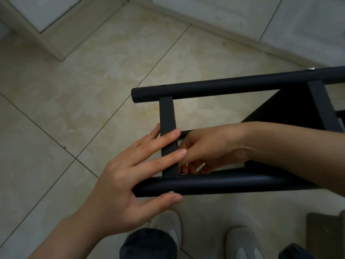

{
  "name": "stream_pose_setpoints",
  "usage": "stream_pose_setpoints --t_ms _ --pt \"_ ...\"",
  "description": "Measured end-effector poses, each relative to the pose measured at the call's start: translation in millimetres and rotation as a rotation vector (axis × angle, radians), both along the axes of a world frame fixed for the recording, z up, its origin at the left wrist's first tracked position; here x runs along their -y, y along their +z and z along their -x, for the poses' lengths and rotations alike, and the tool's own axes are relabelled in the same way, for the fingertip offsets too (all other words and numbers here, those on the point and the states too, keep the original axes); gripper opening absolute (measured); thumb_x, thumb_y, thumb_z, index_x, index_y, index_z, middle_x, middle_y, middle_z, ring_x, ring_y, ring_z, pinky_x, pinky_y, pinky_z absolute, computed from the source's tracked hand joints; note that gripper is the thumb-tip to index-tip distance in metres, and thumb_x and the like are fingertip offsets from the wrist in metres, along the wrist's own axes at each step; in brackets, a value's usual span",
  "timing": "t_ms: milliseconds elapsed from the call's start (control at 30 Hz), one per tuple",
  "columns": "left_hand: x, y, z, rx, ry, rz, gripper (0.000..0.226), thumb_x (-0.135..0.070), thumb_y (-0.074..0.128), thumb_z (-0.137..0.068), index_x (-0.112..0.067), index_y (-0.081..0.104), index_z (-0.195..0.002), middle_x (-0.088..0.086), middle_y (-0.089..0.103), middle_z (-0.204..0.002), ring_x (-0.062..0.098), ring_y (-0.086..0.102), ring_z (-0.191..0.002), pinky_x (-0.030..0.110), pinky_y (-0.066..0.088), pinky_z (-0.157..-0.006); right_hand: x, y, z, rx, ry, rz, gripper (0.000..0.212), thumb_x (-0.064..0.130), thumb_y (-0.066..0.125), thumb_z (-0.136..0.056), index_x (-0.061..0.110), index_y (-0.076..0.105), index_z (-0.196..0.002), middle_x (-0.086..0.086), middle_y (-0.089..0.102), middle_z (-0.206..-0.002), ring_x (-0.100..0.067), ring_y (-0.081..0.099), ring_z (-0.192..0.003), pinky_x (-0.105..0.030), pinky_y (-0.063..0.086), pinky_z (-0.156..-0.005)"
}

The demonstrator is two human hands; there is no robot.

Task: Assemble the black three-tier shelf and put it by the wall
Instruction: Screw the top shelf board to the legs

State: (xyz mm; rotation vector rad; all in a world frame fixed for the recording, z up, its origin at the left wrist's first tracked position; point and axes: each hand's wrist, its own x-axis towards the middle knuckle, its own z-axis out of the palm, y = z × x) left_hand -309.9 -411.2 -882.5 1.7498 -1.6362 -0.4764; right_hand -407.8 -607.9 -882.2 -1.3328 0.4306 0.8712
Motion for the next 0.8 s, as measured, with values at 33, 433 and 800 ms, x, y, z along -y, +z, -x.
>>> stream_pose_setpoints --t_ms 33,433,800 --pt "-0.1 -0.1 0.0 -0.002 0.001 0.002 0.057 -0.043 0.069 -0.088 -0.015 0.059 -0.136 0.003 0.045 -0.156 0.026 0.038 -0.147 0.051 0.039 -0.116 0.9 0.5 0.1 0.006 -0.002 -0.006 0.019 0.020 0.062 -0.094 0.016 0.071 -0.078 0.002 0.063 -0.074 -0.008 0.056 -0.067 -0.023 0.048 -0.069" --pt "5.8 1.5 -3.0 0.002 -0.017 0.007 0.055 -0.044 0.068 -0.088 -0.017 0.057 -0.135 0.003 0.045 -0.155 0.026 0.038 -0.148 0.043 0.040 -0.116 4.2 0.5 -0.9 0.052 -0.024 -0.020 0.017 0.014 0.060 -0.094 0.014 0.071 -0.081 -0.004 0.065 -0.081 -0.012 0.056 -0.071 -0.029 0.048 -0.075" --pt "6.2 1.9 -3.4 0.001 -0.019 0.006 0.056 -0.043 0.069 -0.087 -0.017 0.058 -0.135 0.004 0.046 -0.154 0.026 0.039 -0.147 0.044 0.041 -0.115 5.3 -2.0 -1.4 0.025 -0.024 -0.018 0.021 0.017 0.063 -0.094 0.016 0.072 -0.075 0.000 0.066 -0.077 -0.009 0.057 -0.069 -0.025 0.049 -0.071"
